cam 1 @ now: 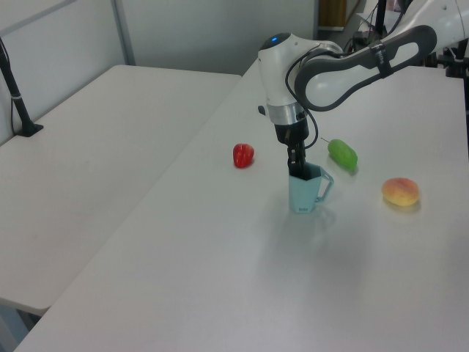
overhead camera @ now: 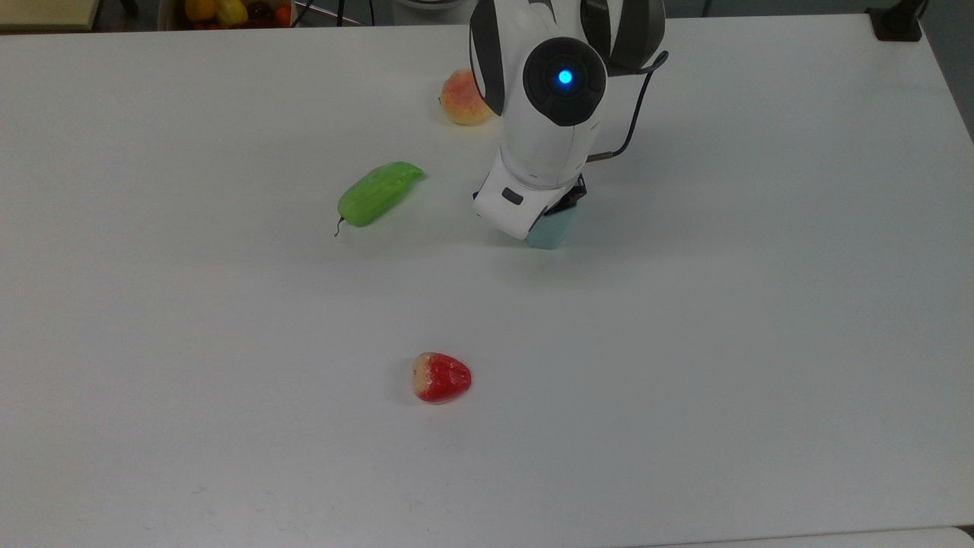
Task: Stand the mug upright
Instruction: 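Lower the upright cup onto the table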
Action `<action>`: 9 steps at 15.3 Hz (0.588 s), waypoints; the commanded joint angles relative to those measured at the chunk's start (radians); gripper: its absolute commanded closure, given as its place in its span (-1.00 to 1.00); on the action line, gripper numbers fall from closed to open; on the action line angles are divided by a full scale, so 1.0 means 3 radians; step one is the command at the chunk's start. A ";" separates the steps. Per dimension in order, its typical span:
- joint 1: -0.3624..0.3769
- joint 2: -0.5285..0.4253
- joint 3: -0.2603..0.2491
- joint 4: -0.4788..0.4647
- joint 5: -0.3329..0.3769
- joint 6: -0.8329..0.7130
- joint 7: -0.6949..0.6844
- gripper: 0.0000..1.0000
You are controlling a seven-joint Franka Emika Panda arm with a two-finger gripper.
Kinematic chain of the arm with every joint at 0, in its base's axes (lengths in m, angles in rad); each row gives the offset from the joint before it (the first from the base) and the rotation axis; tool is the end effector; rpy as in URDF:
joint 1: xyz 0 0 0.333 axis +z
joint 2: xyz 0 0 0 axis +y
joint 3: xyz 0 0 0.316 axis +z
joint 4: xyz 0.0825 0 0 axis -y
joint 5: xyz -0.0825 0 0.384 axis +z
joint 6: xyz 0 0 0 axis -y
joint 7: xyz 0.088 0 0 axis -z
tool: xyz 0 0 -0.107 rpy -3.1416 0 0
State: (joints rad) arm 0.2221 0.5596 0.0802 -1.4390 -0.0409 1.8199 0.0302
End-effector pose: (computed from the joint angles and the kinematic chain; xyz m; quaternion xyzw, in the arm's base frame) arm 0.6613 0.1930 0.3527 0.9865 0.1377 -0.0875 0.0122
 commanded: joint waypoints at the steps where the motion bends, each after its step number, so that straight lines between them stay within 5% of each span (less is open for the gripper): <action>1: 0.0037 -0.0030 -0.0027 -0.0020 0.0080 0.0054 -0.0070 -0.41; 4: 0.0017 -0.0157 -0.0027 -0.0020 0.0080 0.0024 -0.0060 -0.73; 9: -0.0081 -0.0504 -0.0032 -0.0147 0.0172 0.0003 0.0022 -0.98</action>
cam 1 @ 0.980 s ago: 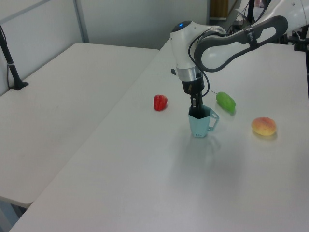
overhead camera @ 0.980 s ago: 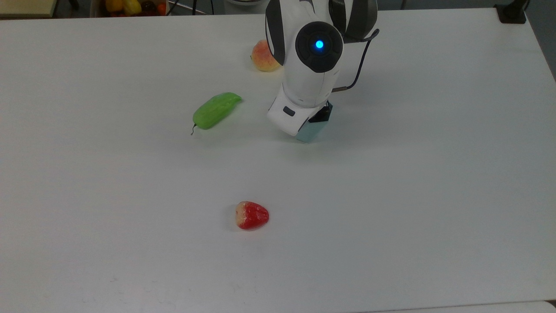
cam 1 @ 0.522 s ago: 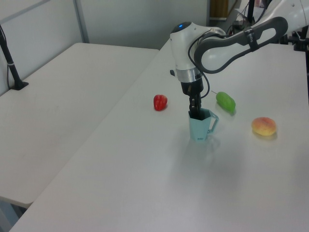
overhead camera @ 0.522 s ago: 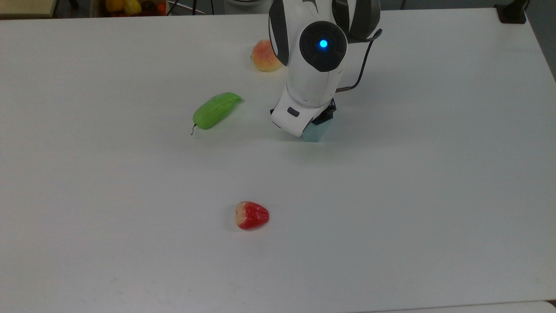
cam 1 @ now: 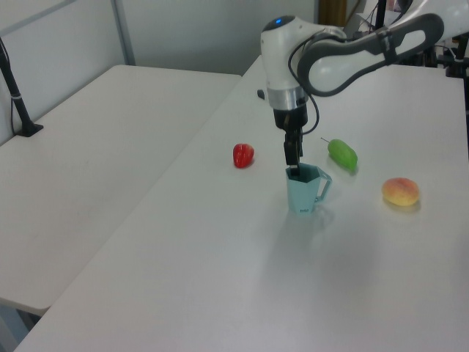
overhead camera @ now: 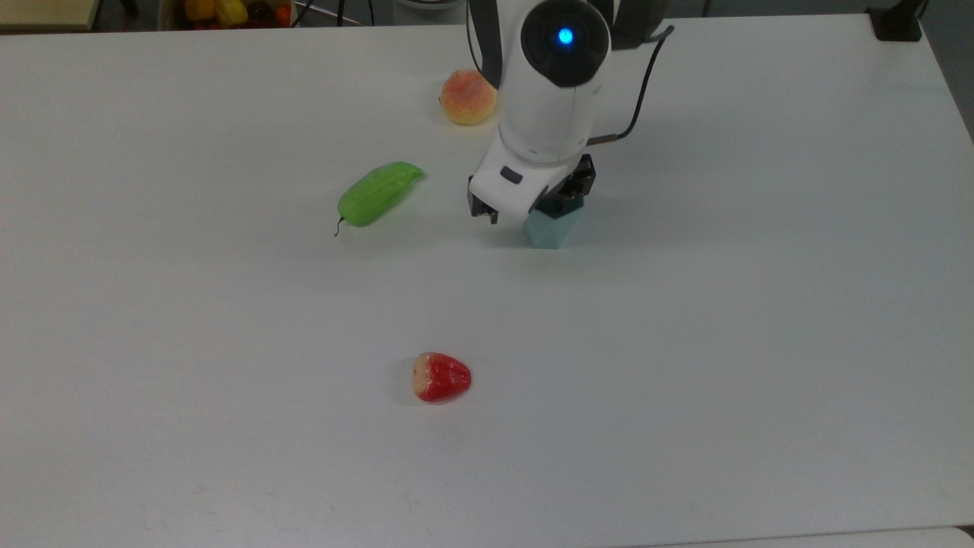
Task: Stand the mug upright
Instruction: 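Open the gripper and raise it away from the cup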
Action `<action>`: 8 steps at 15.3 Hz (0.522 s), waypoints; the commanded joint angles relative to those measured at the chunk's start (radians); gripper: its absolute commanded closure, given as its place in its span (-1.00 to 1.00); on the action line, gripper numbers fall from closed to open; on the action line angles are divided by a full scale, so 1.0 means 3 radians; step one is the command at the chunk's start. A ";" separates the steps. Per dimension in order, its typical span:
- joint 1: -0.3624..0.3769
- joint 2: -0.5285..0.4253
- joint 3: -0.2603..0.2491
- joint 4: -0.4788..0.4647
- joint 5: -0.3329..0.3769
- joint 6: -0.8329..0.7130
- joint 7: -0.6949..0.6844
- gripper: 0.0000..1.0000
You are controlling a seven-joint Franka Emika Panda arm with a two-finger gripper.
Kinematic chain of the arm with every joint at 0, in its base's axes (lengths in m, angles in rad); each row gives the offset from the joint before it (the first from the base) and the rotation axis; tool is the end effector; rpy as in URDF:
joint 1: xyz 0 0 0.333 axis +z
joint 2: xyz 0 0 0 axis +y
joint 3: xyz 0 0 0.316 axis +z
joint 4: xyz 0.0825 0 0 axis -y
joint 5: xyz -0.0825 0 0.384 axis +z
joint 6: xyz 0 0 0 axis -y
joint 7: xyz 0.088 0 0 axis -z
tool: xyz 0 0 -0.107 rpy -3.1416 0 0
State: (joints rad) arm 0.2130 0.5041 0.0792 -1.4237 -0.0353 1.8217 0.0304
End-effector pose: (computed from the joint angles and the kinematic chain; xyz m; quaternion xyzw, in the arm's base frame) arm 0.6638 0.1870 0.3980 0.9899 0.1317 -0.0520 0.0059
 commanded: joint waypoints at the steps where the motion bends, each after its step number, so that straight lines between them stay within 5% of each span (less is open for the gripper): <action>1: -0.0071 -0.0426 -0.0029 -0.0245 0.0174 -0.0003 0.0092 -1.00; 8: -0.0229 -0.1107 -0.0034 -0.0291 0.0169 -0.0758 0.0716 -1.00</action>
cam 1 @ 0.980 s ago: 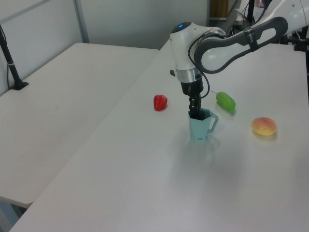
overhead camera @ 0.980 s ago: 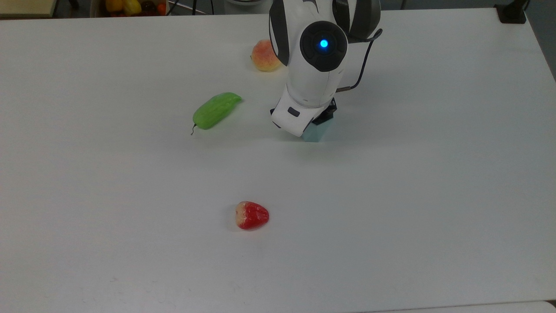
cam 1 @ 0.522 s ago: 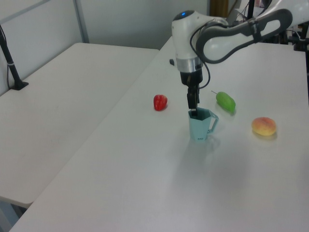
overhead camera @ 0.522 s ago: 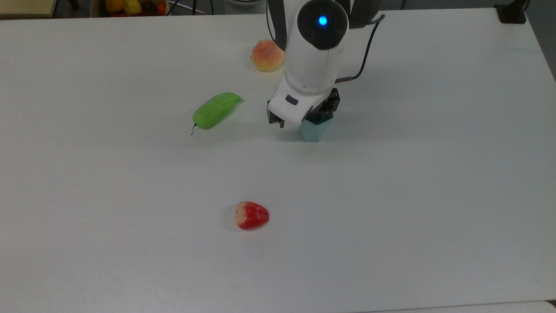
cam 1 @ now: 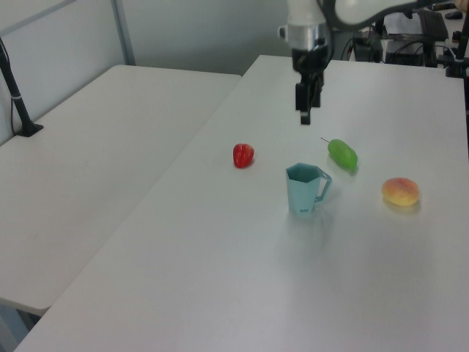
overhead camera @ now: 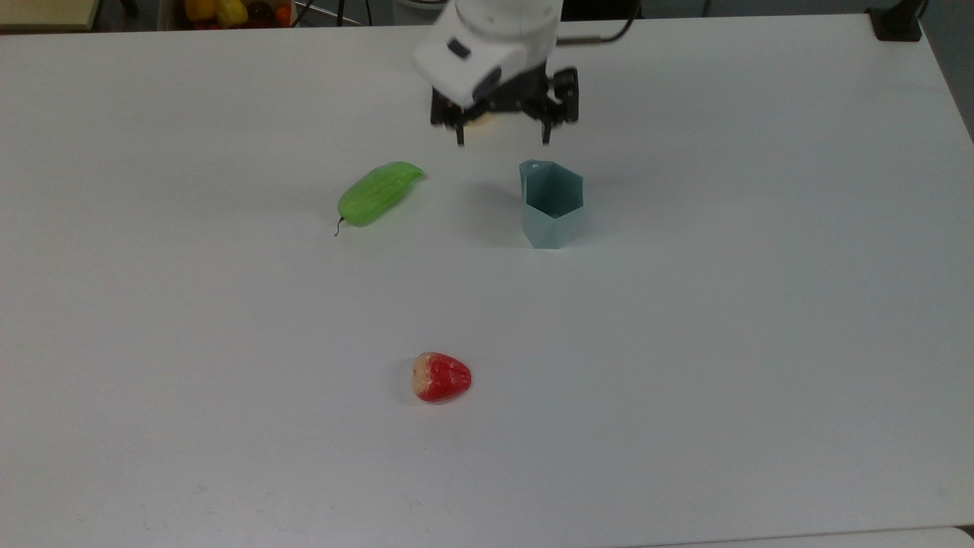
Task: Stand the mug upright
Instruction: 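Open the gripper and raise it away from the cup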
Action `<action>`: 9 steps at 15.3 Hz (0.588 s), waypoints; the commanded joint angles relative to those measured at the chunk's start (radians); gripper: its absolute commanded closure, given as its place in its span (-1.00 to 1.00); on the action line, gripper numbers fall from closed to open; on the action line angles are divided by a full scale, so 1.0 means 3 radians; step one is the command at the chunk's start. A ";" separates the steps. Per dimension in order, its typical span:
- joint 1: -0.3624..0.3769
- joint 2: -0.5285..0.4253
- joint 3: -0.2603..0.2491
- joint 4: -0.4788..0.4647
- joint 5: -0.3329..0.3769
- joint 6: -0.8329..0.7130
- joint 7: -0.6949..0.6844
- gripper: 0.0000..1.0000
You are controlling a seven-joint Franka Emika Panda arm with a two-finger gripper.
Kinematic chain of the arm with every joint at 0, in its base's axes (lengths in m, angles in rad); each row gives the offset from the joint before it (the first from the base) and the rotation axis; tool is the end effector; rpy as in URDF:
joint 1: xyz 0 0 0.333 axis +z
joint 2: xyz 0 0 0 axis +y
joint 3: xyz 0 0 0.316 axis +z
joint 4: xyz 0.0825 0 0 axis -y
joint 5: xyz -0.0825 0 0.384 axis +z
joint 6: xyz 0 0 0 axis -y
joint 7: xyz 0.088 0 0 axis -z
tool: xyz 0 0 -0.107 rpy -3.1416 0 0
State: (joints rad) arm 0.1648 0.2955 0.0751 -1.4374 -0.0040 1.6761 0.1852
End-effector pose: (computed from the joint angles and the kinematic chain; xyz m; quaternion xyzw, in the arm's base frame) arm 0.6279 0.1469 0.5194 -0.9992 -0.0263 0.0292 0.0029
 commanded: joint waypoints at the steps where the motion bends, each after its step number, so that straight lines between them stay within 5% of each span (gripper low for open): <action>1: -0.0114 -0.0514 -0.0020 -0.0255 0.0065 -0.0391 0.0231 -1.00; 5: -0.0227 -0.1000 -0.0086 -0.0459 0.0070 -0.0566 0.0211 -1.00; 9: -0.0064 -0.1072 -0.0245 -0.0490 0.0080 -0.0490 -0.0064 -1.00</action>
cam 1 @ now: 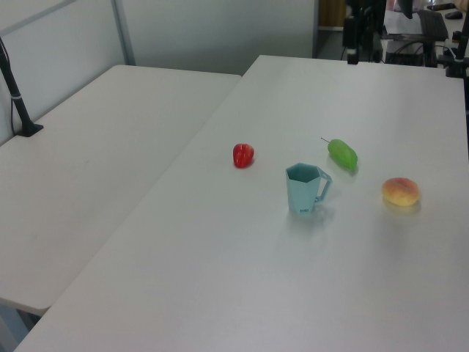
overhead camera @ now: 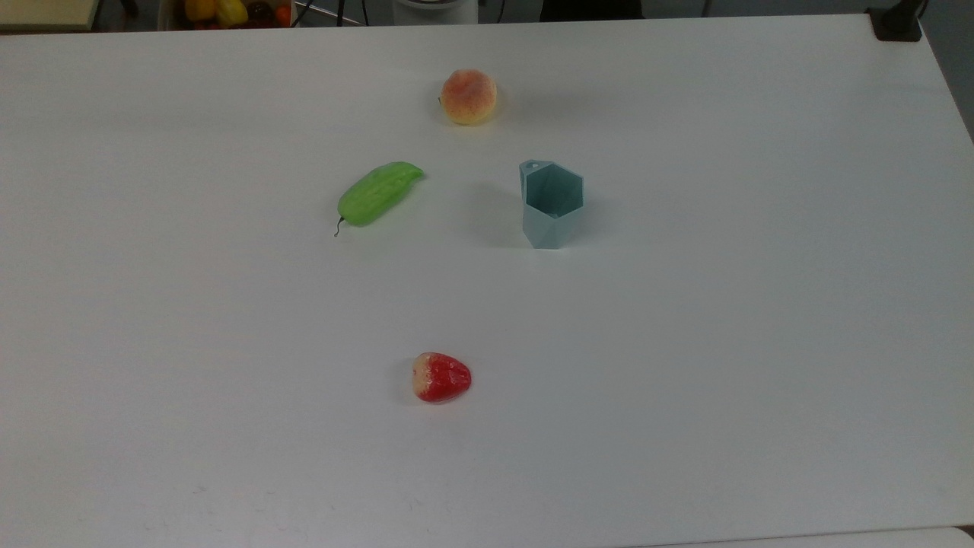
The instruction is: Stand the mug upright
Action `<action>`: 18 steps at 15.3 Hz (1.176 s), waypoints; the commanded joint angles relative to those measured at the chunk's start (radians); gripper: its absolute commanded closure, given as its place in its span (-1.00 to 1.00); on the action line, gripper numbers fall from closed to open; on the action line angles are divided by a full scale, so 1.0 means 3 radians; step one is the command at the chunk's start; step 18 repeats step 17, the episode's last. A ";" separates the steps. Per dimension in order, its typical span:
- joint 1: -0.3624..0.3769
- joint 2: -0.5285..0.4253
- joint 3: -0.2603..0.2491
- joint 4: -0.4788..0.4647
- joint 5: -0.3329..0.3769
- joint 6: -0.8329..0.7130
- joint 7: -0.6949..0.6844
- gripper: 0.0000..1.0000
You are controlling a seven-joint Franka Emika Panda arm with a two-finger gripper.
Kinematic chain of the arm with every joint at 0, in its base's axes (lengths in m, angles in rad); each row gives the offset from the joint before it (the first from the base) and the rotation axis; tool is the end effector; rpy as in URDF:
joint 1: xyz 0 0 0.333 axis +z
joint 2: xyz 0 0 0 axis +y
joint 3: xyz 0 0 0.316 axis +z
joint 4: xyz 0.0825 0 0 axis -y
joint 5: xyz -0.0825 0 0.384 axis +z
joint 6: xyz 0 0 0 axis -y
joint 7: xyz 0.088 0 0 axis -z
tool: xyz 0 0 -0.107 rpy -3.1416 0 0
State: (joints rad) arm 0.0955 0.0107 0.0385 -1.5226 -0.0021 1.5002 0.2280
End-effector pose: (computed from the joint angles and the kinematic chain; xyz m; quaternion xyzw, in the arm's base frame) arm 0.5460 0.0732 0.6351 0.9988 -0.0470 -0.0161 0.0038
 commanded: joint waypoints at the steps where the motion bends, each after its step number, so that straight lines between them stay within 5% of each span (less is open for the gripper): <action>1: 0.0213 -0.0128 -0.0194 -0.0252 0.0084 0.0229 -0.0344 -1.00; 6: 0.0438 -0.0143 -0.0455 -0.0446 0.0109 0.0786 -0.0666 -1.00; 10: 0.0413 -0.0163 -0.0629 -0.0462 0.0436 0.0813 -0.1128 -1.00; 18: 0.0413 -0.0158 -0.0650 -0.0462 0.0482 0.0798 -0.1189 -1.00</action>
